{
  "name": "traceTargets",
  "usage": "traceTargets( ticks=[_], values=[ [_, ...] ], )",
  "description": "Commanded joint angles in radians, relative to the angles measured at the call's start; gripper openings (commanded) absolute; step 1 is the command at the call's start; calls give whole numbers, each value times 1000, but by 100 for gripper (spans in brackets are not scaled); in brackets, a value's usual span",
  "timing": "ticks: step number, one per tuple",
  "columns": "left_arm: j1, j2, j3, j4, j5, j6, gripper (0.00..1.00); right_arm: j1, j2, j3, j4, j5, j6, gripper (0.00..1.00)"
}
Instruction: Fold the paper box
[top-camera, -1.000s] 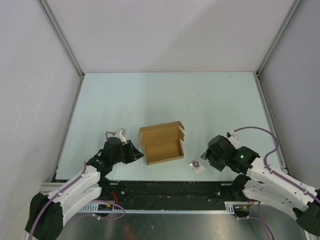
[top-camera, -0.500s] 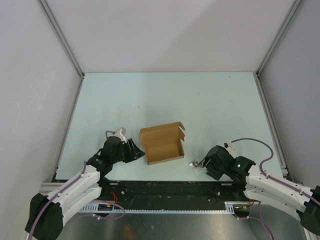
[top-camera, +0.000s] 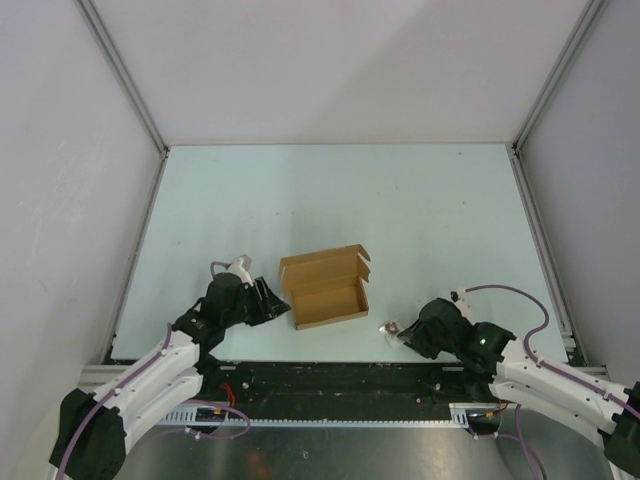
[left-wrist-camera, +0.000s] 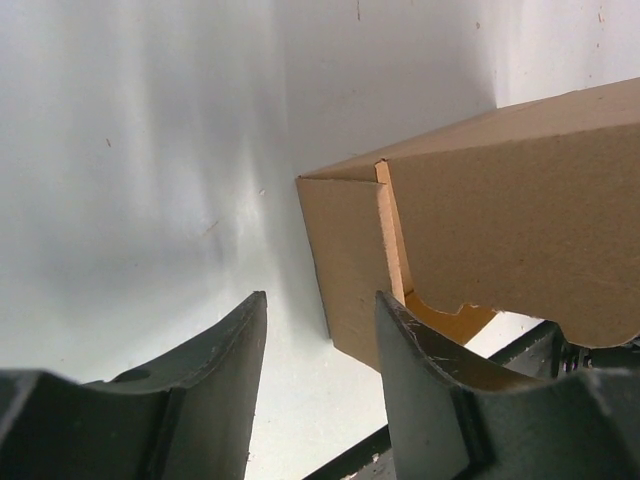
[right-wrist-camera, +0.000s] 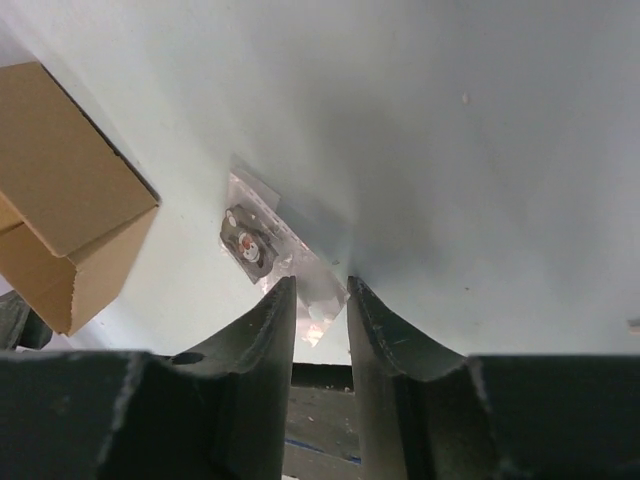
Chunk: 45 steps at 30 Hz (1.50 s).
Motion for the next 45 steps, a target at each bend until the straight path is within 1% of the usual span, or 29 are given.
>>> traceTargets(
  ticks=[1, 5, 6, 11, 12, 14, 15, 18, 21, 25, 29, 30, 33, 35, 39, 40, 45],
  values=[
    [-4, 3, 45, 1, -4, 0, 52, 8, 8, 1, -23, 52, -11, 31],
    [-4, 6, 43, 1, -6, 1, 52, 28, 11, 3, -2, 99, -31, 26],
    [-3, 4, 43, 3, -4, 3, 52, 40, 11, 4, 3, 108, -41, 22],
    [-4, 0, 42, 3, -4, 4, 52, 91, -18, 7, 25, 206, -73, 12],
    [-4, -1, 42, 1, -4, 4, 52, 114, -26, 9, 23, 222, -72, 8],
    [-4, -1, 43, 1, -4, 6, 52, 131, -50, 10, 29, 254, -78, 4],
    [-4, -1, 43, 3, -6, 6, 52, 146, -58, 13, 29, 260, -80, 0],
    [-4, -4, 42, 1, -4, 6, 52, 171, -95, 30, 22, 297, -101, 0],
    [-4, -8, 42, 3, -6, 3, 52, 209, -124, 82, -9, 352, -142, 0],
    [-3, -19, 45, 0, -4, -8, 52, 249, -121, 202, -60, 403, -213, 0],
    [-3, -28, 50, -2, -6, -12, 52, 261, -86, 291, -28, 385, -339, 0],
    [-3, -30, 51, -3, -6, -14, 52, 263, -76, 312, -17, 377, -395, 0],
    [-4, -31, 51, -9, -9, -17, 51, 267, -14, 375, 44, 325, -504, 0],
    [-4, -27, 54, -14, -9, -14, 50, 272, 43, 410, 103, 297, -549, 0],
    [-4, -27, 54, -23, -4, -14, 50, 272, 155, 460, 253, 271, -662, 0],
    [-4, -30, 54, -23, -6, -14, 50, 272, 213, 472, 270, 274, -672, 0],
    [-3, -39, 59, -38, -6, -14, 50, 273, 362, 552, 383, 265, -728, 0]
  ],
)
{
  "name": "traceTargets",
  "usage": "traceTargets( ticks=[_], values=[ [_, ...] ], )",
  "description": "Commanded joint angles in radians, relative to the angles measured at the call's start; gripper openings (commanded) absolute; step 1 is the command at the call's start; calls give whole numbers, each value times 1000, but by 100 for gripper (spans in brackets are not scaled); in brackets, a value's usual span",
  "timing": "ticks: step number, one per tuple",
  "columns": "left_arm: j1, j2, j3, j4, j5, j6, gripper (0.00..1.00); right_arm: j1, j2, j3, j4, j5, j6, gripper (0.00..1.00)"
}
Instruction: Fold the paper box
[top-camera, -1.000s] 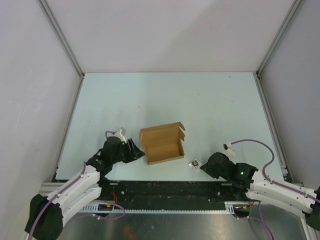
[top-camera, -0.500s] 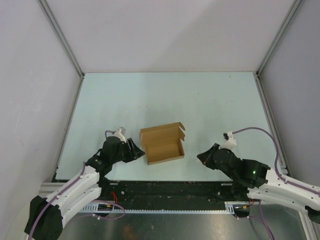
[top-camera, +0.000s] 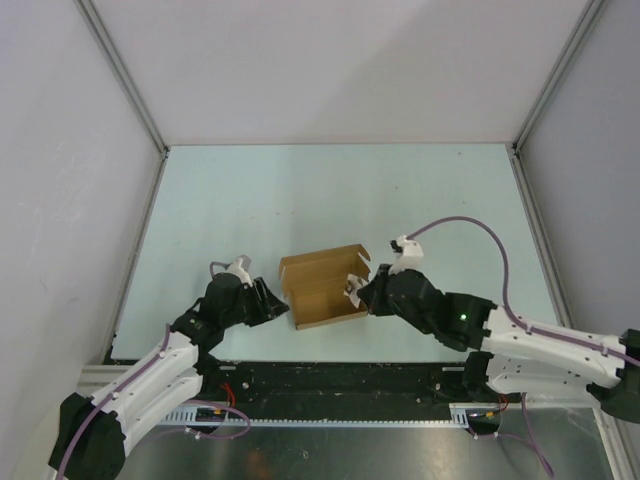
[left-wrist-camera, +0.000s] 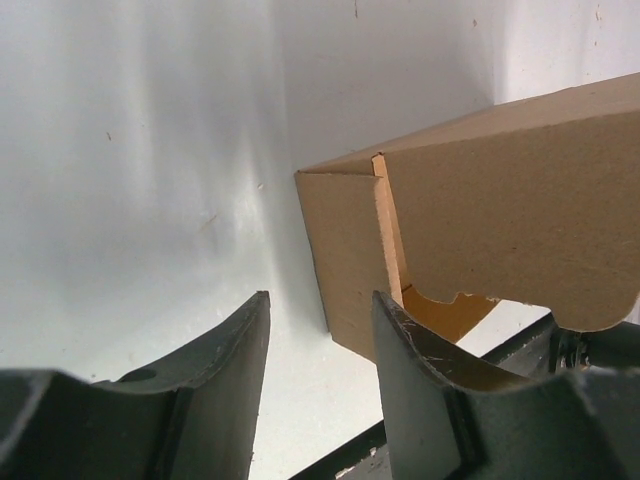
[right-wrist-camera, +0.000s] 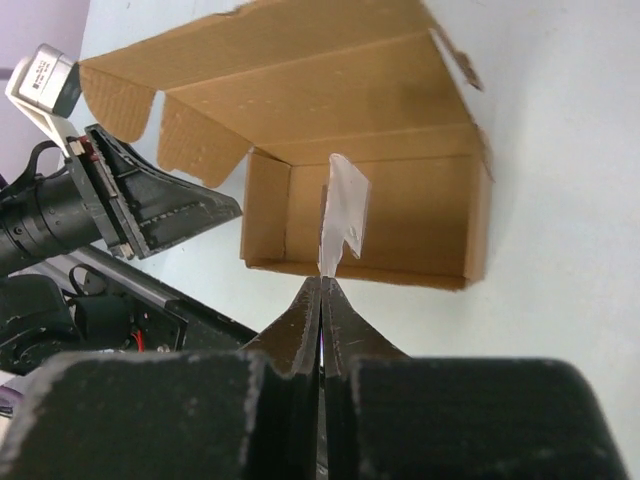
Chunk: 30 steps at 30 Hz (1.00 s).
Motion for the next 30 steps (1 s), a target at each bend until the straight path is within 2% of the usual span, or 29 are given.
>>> traceTargets(
  ticks=[1, 13, 18, 19, 21, 22, 24, 27, 30],
  values=[
    [-4, -21, 51, -9, -6, -13, 50, 5, 95, 85, 175, -10, -103, 0],
    [-4, -41, 42, -23, -17, -16, 50, -35, 343, 158, 341, -104, -159, 1],
    [-3, -52, 37, -27, -23, -18, 50, -41, 339, 165, 319, -89, -159, 26],
    [-3, -54, 37, -27, -23, -16, 50, -43, 319, 165, 309, -82, -160, 35],
    [-3, -58, 37, -36, -28, -16, 50, -50, 291, 165, 281, -76, -168, 46],
    [-3, -63, 37, -38, -31, -16, 50, -55, 262, 165, 272, -76, -168, 49],
    [-3, -70, 37, -46, -39, -19, 50, -69, 236, 165, 238, -79, -172, 51],
    [-3, -90, 47, -65, -51, -21, 50, -80, 160, 165, 177, -41, -182, 48],
    [-4, -147, 69, -141, -100, -38, 41, -89, 72, 166, 109, 34, -188, 45]
  ],
)
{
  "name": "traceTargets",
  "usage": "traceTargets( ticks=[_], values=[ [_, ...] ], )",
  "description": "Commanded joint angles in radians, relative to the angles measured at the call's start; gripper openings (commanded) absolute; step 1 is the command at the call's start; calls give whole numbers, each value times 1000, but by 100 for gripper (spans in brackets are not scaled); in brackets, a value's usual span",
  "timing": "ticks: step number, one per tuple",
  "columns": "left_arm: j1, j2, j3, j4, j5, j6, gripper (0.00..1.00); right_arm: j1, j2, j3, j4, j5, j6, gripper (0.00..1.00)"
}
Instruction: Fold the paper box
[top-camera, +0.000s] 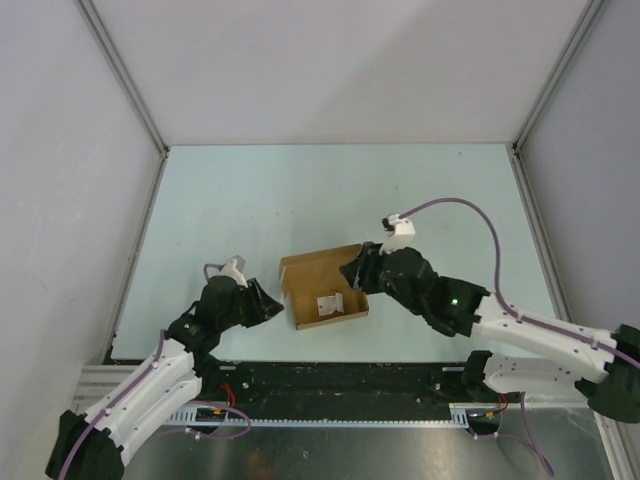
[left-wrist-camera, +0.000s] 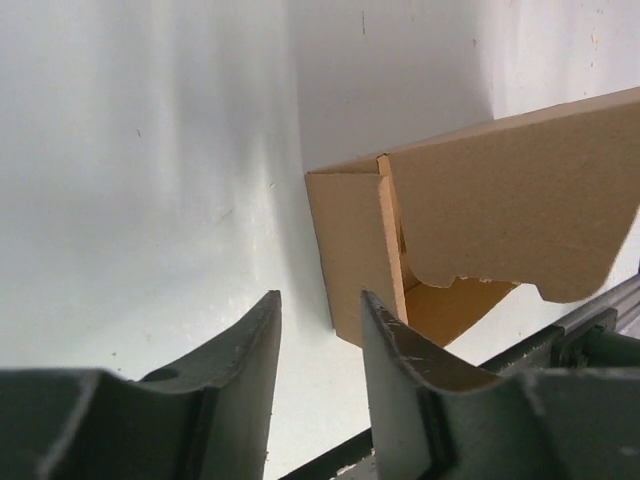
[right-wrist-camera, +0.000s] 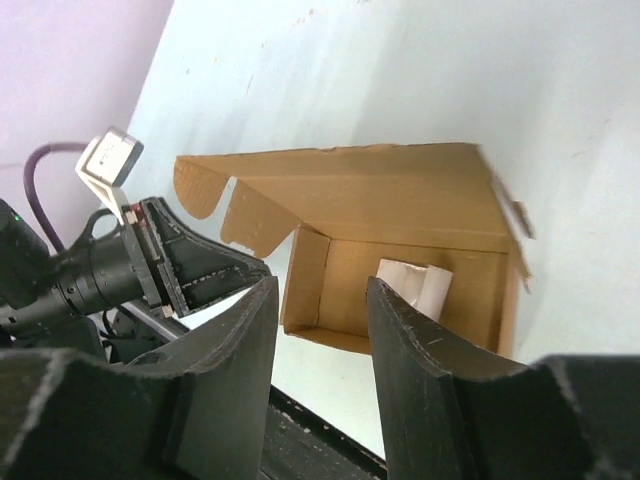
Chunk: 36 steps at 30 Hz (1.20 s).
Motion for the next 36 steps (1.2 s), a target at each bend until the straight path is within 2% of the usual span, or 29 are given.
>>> traceTargets(
  ticks=[1, 3, 6, 9, 11, 13, 15, 20, 22, 29, 33, 36],
  values=[
    [-3, -102, 87, -89, -76, -34, 40, -30, -125, 42, -99, 118, -22, 43],
    [-4, -144, 116, -151, -119, -40, 39, -64, -165, 42, -133, 126, -10, 40],
    [-4, -187, 191, -240, -168, -40, 37, -183, -177, 44, -200, 75, 38, 29],
    [-3, -179, 251, -284, -231, -40, 35, -355, -151, 54, -249, -41, 41, 13],
    [-1, -153, 277, -285, -269, -47, 27, -464, -122, 67, -248, -157, 13, 10],
    [-3, -73, 297, -280, -291, -47, 19, -513, -70, 76, -249, -212, -31, 6],
    [-3, -15, 334, -266, -300, -41, 15, -571, -30, 94, -257, -299, -59, 4],
    [-4, 117, 369, -188, -248, -30, 5, -611, 99, 104, -237, -466, -171, 0],
    [-12, 138, 369, -176, -232, -35, 0, -611, 125, 104, -237, -486, -189, 0],
    [-87, 246, 365, -45, -200, -64, 0, -599, 223, 100, -179, -623, -264, 0],
    [-145, 338, 406, -30, -237, -69, 0, -596, 240, 94, -157, -666, -263, 0],
    [-158, 344, 406, -21, -243, -73, 0, -581, 251, 87, -125, -724, -263, 0]
  ],
)
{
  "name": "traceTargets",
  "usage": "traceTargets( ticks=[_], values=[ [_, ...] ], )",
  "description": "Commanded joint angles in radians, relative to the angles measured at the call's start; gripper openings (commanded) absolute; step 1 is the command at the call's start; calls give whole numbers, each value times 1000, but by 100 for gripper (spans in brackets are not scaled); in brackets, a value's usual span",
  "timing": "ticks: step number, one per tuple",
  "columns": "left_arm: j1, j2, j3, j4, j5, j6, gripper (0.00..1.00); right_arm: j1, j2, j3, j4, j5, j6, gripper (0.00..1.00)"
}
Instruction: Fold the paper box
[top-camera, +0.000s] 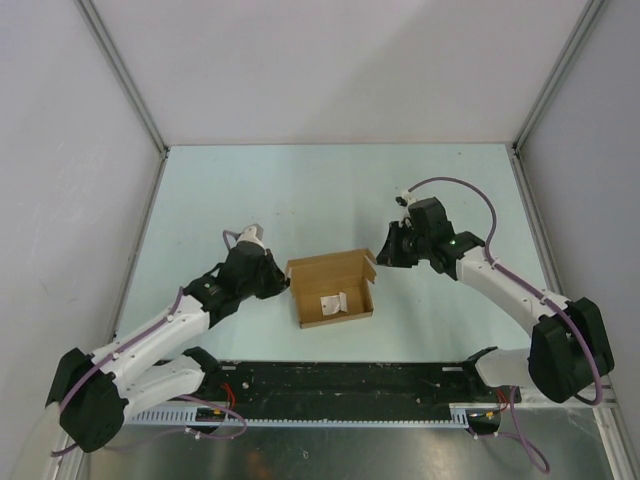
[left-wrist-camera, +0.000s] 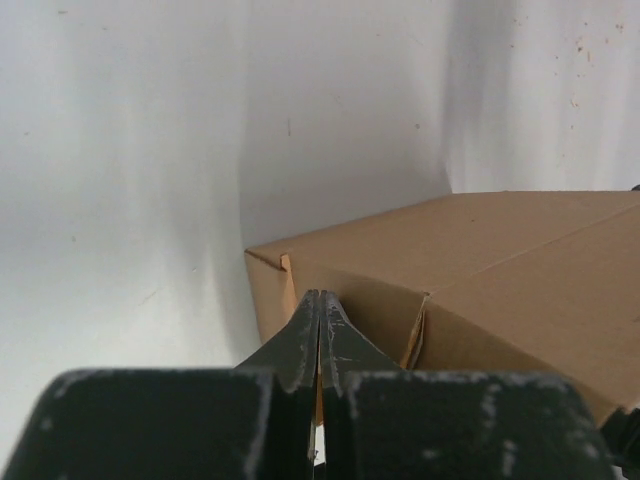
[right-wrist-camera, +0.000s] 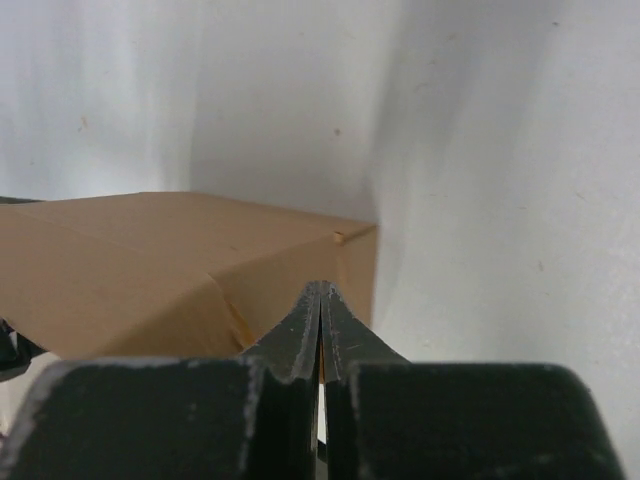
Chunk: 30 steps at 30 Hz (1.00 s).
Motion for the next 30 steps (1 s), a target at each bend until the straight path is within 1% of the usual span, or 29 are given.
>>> traceTargets(
  ticks=[1, 3, 7, 13, 17, 21, 23, 24, 25, 26, 27, 28, 29, 30],
  values=[
    [-18, 4, 47, 64, -18, -26, 0, 29, 18, 22, 84, -116, -29, 0],
    [-20, 3, 43, 64, -17, -21, 0, 49, 29, 21, 105, -145, -26, 0],
    [-20, 12, 38, 77, -7, -18, 0, 78, 35, 22, 106, -142, -14, 0],
    [-24, 52, 49, 100, 6, -10, 0, 121, 6, 21, 38, -47, -17, 0],
    [-29, 66, 57, 103, 13, -7, 0, 117, -32, 21, -26, 48, -20, 0],
    [-32, 14, 18, 101, 10, -6, 0, 97, -94, 15, -75, 97, -29, 0],
    [-30, -52, -21, 89, 11, -12, 1, 72, -132, 15, -117, 140, -32, 2],
    [-30, -77, -34, 81, 10, -13, 2, 62, -146, 15, -131, 157, -31, 4],
    [-30, -133, -45, 49, 2, -24, 4, 51, -155, 15, -143, 174, -25, 11],
    [-32, -161, -61, 29, -22, -30, 6, 42, -175, 15, -157, 204, -18, 16],
    [-30, -192, -66, 8, -39, -33, 10, 20, -181, 15, -161, 220, -14, 25],
    [-26, -215, -68, -38, -59, -33, 15, 9, -186, 16, -163, 230, -9, 28],
    [-23, -267, -57, -64, -78, -33, 19, -6, -192, 15, -161, 243, 12, 32],
    [-18, -287, -46, -86, -108, -32, 23, -20, -193, 16, -157, 244, 26, 35]
  ],
)
